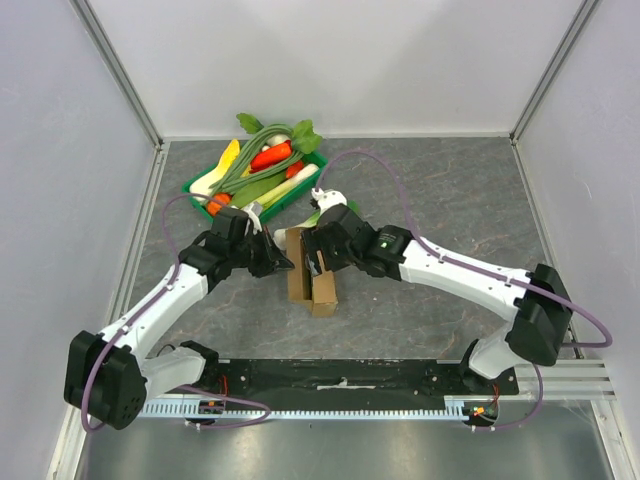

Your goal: Unpack the express box

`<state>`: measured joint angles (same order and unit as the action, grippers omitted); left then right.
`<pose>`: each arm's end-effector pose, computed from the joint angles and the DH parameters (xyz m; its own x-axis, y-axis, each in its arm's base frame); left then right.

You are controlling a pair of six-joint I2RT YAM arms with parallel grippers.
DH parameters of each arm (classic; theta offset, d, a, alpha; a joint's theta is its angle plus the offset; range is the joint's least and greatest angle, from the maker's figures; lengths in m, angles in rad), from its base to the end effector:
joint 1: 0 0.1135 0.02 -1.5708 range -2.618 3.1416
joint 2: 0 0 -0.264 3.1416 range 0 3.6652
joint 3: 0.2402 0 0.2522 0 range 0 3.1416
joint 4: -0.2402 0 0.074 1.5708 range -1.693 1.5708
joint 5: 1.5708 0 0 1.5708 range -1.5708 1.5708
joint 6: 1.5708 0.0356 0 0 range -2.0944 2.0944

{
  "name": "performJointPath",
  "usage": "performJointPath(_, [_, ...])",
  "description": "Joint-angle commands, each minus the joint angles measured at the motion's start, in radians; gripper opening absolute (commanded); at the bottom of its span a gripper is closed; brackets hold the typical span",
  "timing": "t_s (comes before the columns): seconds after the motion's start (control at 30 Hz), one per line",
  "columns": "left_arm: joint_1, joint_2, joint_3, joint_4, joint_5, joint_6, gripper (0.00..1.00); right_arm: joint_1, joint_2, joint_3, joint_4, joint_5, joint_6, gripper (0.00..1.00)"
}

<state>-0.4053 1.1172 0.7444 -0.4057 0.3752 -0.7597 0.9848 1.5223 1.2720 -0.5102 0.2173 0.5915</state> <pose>0.2067 -0.1029 0.2422 -0.8857 -0.3173 -0.3390 -0.0046 0.7360 -0.6769 0.1934 0.2775 0.2997 -0.7219 -0.1030 -0.6843 -0.3911 0.8765 0.2806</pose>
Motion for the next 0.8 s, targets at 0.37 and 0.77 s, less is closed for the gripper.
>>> performJointPath(0.37, [0.000,-0.036,0.142,-0.191,0.018,0.111,0.02,-0.006,0.036,-0.180,0.090,0.014,0.034,0.69])
performJointPath(0.77, [0.002,-0.042,0.240,-0.285,0.080,0.178,0.02,-0.008,-0.065,-0.344,0.042,0.108,0.120,0.63])
